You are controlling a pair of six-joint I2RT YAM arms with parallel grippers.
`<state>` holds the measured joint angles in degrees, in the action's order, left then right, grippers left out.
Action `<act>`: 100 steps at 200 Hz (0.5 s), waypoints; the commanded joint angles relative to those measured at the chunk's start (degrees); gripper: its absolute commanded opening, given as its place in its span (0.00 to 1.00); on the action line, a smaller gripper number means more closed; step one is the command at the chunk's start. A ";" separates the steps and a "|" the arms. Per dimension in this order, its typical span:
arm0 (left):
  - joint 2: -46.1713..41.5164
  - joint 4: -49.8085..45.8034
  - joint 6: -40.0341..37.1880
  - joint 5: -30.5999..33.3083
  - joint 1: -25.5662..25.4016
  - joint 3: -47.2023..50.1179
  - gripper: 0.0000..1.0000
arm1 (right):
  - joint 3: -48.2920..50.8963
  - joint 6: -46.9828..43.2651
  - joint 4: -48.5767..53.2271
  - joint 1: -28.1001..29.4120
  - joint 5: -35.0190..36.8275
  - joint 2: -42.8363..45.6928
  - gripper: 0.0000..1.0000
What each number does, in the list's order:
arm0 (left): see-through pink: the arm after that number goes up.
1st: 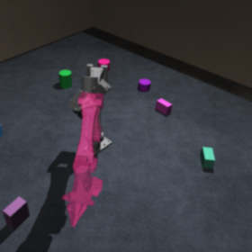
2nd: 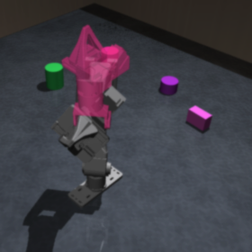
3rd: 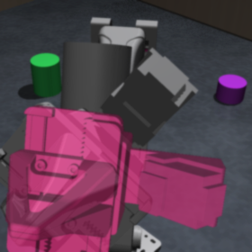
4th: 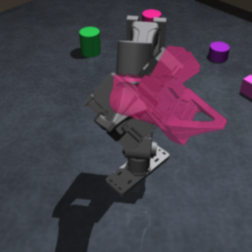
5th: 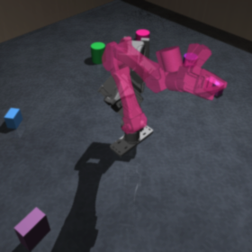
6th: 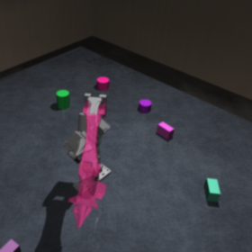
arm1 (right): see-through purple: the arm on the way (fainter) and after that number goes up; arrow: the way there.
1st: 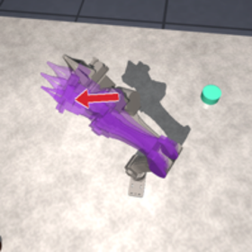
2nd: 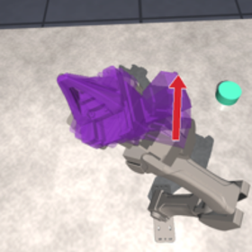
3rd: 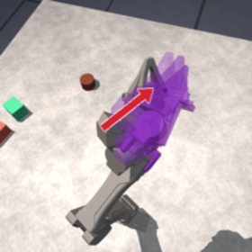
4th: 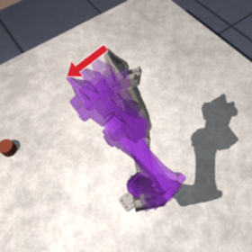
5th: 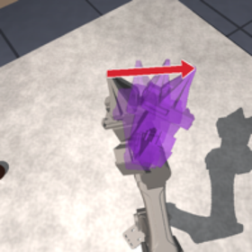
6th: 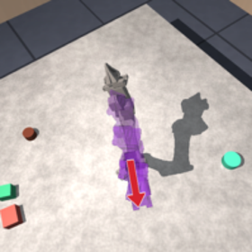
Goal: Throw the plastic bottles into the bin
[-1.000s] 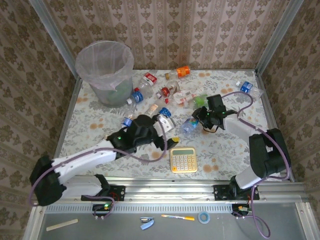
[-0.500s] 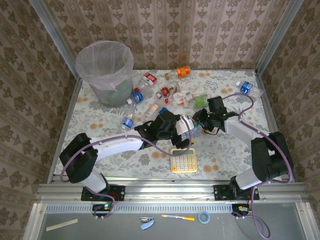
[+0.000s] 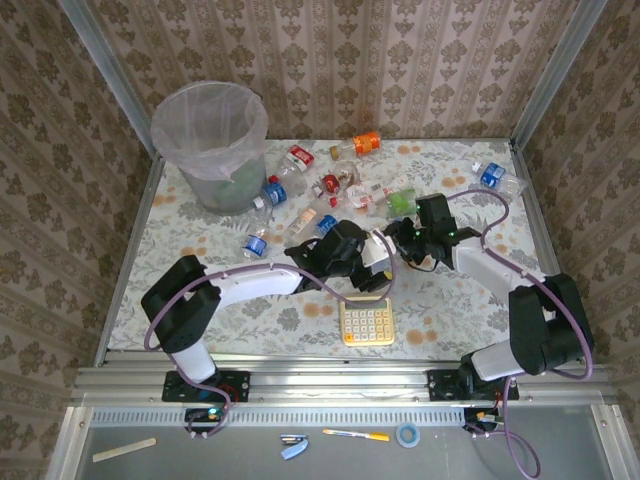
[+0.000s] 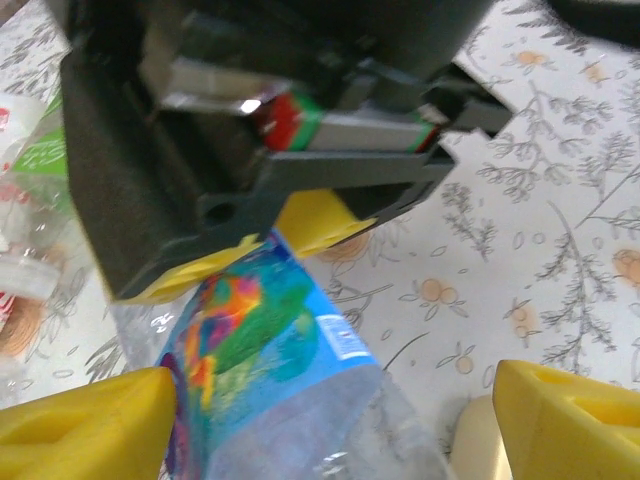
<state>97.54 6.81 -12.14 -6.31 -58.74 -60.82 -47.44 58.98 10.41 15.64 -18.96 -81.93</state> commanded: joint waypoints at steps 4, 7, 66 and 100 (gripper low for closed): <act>-0.62 0.25 0.90 1.46 0.56 1.01 0.80 | 0.94 1.60 -1.51 0.53 -2.30 1.77 0.37; -0.53 0.18 0.82 1.51 0.58 0.97 0.79 | 0.94 1.72 -1.61 0.58 -2.38 1.77 0.37; -0.12 1.89 2.55 5.18 0.72 3.43 0.69 | 1.24 3.06 -3.22 1.02 -4.11 1.78 0.37; -2.47 5.48 3.16 7.58 0.71 5.99 0.57 | 1.60 3.79 -4.09 1.16 -5.10 3.86 0.39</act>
<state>97.10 9.67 -10.90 -2.61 -58.52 -57.08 -46.59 61.58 8.71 16.01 -20.36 -80.97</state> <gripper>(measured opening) 0.602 0.383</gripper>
